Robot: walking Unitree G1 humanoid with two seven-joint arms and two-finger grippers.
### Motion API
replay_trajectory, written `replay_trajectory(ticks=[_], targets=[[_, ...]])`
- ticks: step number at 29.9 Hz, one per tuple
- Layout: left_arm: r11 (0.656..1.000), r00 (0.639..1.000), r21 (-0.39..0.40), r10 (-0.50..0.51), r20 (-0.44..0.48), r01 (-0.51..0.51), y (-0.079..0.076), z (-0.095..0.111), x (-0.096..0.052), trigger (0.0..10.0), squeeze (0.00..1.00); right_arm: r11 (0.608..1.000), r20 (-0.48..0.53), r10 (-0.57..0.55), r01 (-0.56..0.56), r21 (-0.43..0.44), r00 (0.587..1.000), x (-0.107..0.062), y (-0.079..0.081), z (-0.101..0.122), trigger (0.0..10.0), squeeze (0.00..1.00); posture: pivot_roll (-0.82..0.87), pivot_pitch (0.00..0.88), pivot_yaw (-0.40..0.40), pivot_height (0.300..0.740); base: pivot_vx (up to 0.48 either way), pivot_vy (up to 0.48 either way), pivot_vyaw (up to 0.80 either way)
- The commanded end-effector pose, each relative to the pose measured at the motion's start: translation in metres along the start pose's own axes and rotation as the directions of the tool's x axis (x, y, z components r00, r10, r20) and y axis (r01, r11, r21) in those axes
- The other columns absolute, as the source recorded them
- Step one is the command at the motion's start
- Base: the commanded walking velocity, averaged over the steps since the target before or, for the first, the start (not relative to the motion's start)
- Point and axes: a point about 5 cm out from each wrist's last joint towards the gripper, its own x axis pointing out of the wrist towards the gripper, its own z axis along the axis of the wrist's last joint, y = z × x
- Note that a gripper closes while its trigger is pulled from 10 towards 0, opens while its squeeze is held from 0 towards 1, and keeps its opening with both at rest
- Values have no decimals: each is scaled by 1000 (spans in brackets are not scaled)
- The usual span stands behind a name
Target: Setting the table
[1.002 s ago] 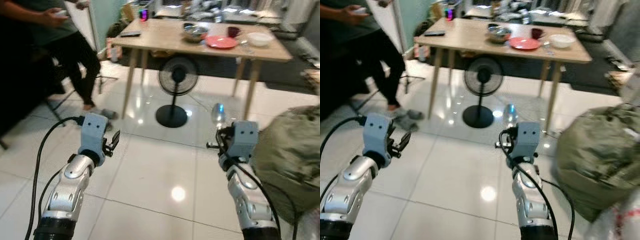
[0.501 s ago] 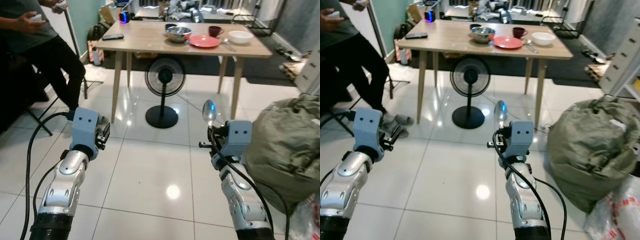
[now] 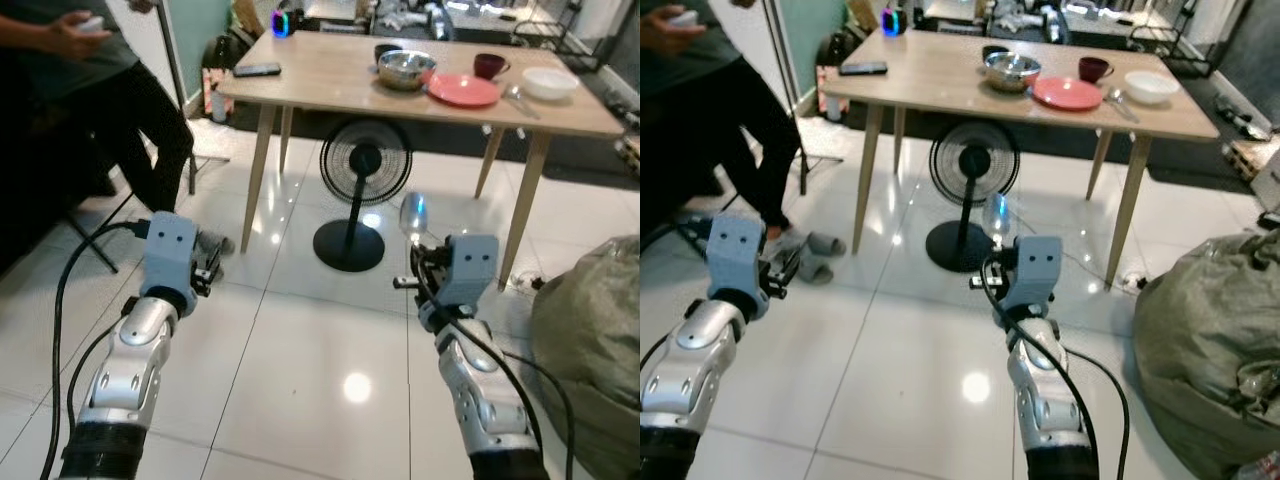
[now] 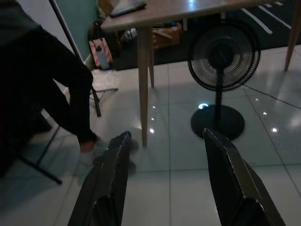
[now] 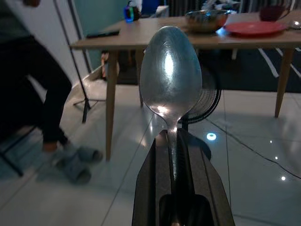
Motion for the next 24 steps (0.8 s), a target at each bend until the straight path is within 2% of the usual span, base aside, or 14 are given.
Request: replay_trajectory(ticks=[1, 15, 24], targets=[[1000, 1000, 6, -5, -20, 5, -2, -5, -1, 10000, 0, 1000, -18, -12, 12, 10, 1000, -2, -3, -5, 10000, 0, 17, 0, 85, 740, 480, 0, -800], [1000, 1000, 8, -6, -21, 6, -2, -5, -1, 10000, 0, 1000, -16, -14, 14, 17, 1000, -1, -3, -5, 10000, 0, 24, 0, 88, 740, 480, 0, -792], [1000, 1000, 13, -11, -18, 11, -3, -4, 0, 10000, 0, 1000, 11, 1, -2, 22, 1000, 2, 1, 0, 10000, 0, 28, 0, 89, 740, 480, 0, -108]])
